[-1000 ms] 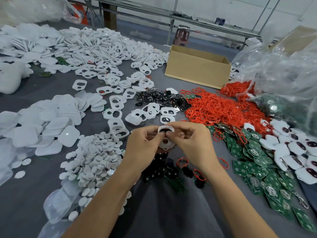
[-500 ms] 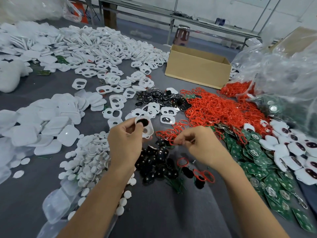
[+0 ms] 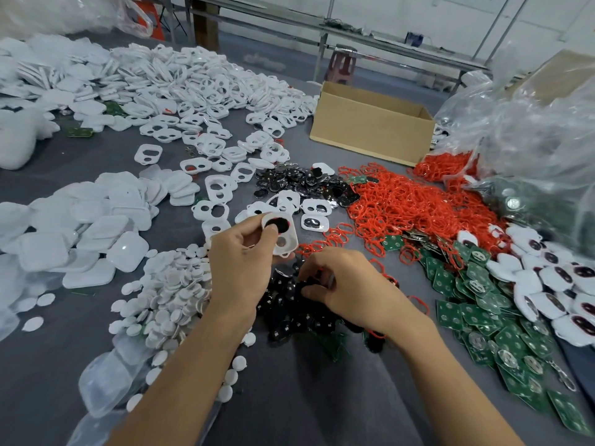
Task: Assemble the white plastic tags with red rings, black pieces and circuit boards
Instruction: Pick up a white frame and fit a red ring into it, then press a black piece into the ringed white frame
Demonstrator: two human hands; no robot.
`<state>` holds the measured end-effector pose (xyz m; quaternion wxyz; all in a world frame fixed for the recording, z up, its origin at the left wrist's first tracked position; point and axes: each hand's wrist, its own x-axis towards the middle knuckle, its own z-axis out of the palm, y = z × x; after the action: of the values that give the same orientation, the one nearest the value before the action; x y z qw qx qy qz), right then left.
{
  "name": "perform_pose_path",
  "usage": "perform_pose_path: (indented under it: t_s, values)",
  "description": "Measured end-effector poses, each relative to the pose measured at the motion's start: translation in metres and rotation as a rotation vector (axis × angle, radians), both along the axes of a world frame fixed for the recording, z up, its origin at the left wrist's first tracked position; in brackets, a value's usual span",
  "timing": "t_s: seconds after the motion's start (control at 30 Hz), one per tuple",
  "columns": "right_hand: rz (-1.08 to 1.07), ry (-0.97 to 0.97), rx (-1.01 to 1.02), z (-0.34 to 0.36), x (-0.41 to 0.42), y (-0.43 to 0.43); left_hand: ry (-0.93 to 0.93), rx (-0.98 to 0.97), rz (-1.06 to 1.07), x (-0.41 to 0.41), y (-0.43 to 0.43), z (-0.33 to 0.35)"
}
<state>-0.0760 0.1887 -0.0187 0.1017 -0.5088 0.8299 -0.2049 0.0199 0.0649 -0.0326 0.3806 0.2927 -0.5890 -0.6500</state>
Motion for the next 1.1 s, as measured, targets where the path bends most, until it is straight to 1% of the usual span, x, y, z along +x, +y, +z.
perform_pose_path:
  t_s: [0.2, 0.27, 0.37, 0.47, 0.63, 0.7, 0.77, 0.83, 0.9, 1.0, 1.1]
  values:
    - [-0.016, -0.031, 0.009, 0.001, -0.001, 0.000, 0.008, -0.014, -0.013, 0.000, 0.003, 0.003]
    - [-0.035, -0.007, 0.007, 0.003, -0.002, 0.001, 0.013, -0.015, -0.008, 0.000, 0.002, 0.002]
    - [-0.094, 0.030, -0.048, 0.005, -0.006, 0.004, 0.018, -0.006, 0.016, 0.000, -0.003, -0.001]
    - [-0.189, -0.010, -0.117, 0.010, -0.015, 0.010, 0.030, 0.008, 0.071, 0.001, -0.007, 0.000]
    - [-0.283, 0.023, -0.222, 0.018, -0.019, 0.013, 0.034, 0.091, 0.239, 0.003, -0.017, 0.001]
    - [-0.242, 0.017, -0.249, 0.019, -0.008, 0.007, 0.049, 0.093, 0.315, 0.007, -0.024, 0.004]
    - [-0.152, -0.004, -0.239, 0.018, 0.008, -0.003, 0.080, 0.085, 0.382, 0.013, -0.032, 0.009]
    - [-0.037, -0.007, -0.200, 0.014, 0.023, -0.017, 0.128, 0.092, 0.434, 0.019, -0.041, 0.014]
    - [0.029, 0.029, -0.128, 0.007, 0.033, -0.030, 0.151, 0.100, 0.466, 0.024, -0.048, 0.016]
    - [0.040, 0.127, -0.039, -0.002, 0.038, -0.048, 0.142, 0.103, 0.445, 0.022, -0.047, 0.016]
    - [0.038, 0.120, -0.049, -0.004, 0.038, -0.058, 0.112, 0.082, 0.396, 0.017, -0.041, 0.014]
